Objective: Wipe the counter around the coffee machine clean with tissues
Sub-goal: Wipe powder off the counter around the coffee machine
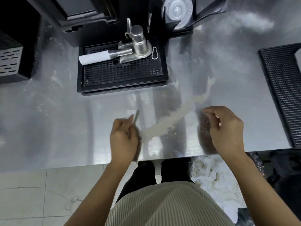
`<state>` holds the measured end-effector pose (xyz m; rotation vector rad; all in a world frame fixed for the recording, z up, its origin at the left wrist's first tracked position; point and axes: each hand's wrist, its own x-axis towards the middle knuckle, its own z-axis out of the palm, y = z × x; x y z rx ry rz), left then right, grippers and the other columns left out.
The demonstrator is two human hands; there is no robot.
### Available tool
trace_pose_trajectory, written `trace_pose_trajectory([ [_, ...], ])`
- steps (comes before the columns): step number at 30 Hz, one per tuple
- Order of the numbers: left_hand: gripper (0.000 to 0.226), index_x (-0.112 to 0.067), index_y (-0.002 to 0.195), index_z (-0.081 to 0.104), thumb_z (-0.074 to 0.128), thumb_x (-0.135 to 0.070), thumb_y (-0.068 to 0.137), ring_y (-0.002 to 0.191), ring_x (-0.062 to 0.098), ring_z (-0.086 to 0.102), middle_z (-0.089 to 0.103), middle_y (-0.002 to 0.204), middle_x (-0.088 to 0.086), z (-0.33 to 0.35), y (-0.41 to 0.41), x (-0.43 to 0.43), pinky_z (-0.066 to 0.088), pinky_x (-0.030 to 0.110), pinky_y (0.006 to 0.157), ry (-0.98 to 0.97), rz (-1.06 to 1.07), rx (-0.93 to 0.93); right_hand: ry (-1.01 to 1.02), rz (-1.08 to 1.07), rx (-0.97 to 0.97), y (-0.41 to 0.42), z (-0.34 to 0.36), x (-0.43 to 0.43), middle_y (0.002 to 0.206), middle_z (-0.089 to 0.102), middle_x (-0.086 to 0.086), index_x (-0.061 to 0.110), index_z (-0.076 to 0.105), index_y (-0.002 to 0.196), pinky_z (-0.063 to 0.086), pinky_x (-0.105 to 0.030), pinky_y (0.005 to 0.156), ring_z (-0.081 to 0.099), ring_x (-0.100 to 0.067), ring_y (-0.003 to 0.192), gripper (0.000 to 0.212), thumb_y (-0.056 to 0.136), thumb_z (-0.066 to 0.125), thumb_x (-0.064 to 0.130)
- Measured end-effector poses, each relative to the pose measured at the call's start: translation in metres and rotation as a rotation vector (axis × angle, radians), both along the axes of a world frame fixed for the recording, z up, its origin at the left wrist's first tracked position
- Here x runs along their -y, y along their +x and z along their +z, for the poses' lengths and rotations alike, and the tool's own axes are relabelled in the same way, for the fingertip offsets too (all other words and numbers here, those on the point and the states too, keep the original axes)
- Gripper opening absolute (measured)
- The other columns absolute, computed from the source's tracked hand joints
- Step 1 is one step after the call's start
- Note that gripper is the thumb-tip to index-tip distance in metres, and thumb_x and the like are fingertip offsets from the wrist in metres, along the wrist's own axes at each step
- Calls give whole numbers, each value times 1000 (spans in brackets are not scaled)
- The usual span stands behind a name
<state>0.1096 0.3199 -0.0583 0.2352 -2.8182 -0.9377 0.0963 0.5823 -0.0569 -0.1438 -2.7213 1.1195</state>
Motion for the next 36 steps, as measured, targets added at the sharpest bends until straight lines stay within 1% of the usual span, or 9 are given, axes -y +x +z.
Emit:
trace_pose_trajectory([
  [3, 32, -6, 113, 69, 58, 9, 87, 73, 2, 52, 53, 85, 0, 1, -6, -29, 37, -1, 75, 115, -160, 46, -52, 1, 32, 1, -2, 2, 96, 64, 7, 14, 73, 97, 40, 0, 76, 53, 2, 82, 26, 90, 58, -7],
  [6, 28, -9, 108, 71, 59, 7, 88, 76, -5, 55, 55, 86, -5, 8, -9, -23, 38, 1, 73, 225, -136, 91, -46, 19, 29, 5, -2, 1, 97, 66, 7, 15, 73, 97, 43, -3, 77, 54, 2, 82, 25, 91, 59, -5],
  [10, 28, -7, 109, 70, 59, 5, 87, 75, -7, 54, 57, 86, 0, 15, 5, 28, 37, 1, 70, 51, -2, 10, -40, 7, 20, 9, 0, -3, 95, 63, 11, 16, 73, 96, 44, -4, 77, 55, 1, 83, 25, 90, 61, -5],
  [15, 33, -4, 117, 66, 58, 6, 87, 69, -3, 52, 54, 86, 1, 6, 36, 47, 34, -1, 67, -109, 15, 124, -91, -8, 1, 9, 1, -5, 97, 62, 12, 23, 70, 93, 44, -5, 79, 56, 15, 85, 29, 90, 61, -5],
  [22, 31, -11, 112, 67, 55, 5, 88, 71, -4, 49, 44, 72, -15, 10, 29, -12, 34, 2, 63, 48, -59, 142, -129, -6, -9, 6, 5, -5, 96, 62, 11, 29, 65, 91, 42, -2, 74, 57, 14, 82, 35, 90, 61, -5],
  [28, 38, -12, 130, 57, 51, -6, 93, 75, 0, 52, 52, 95, 0, 1, 16, -75, 38, 5, 73, 173, -172, 183, -141, -21, 32, 8, 8, -6, 91, 62, 15, 29, 66, 91, 42, -2, 74, 58, 13, 80, 32, 90, 62, -3],
  [30, 39, -11, 131, 57, 50, -7, 93, 82, 8, 56, 54, 103, 3, 1, 12, -96, 42, 12, 79, 226, -235, 196, -157, -30, 56, 10, 10, -6, 82, 61, 20, 26, 67, 90, 41, 0, 73, 58, 15, 76, 24, 88, 68, 2],
  [32, 38, -11, 129, 59, 50, -4, 92, 88, 12, 57, 55, 106, 3, 5, 8, -107, 40, 8, 84, 288, -260, 213, -169, -43, 81, 11, 11, -5, 75, 60, 25, 21, 70, 90, 39, 1, 70, 58, 16, 72, 12, 88, 70, 10],
  [36, 34, -13, 121, 65, 53, -1, 90, 69, 1, 50, 53, 89, -2, 22, 7, -86, 37, 5, 71, 265, -182, 128, -170, -71, 84, 14, 9, -10, 87, 60, 28, 28, 67, 96, 40, -1, 71, 57, 16, 79, 23, 95, 59, 6],
])
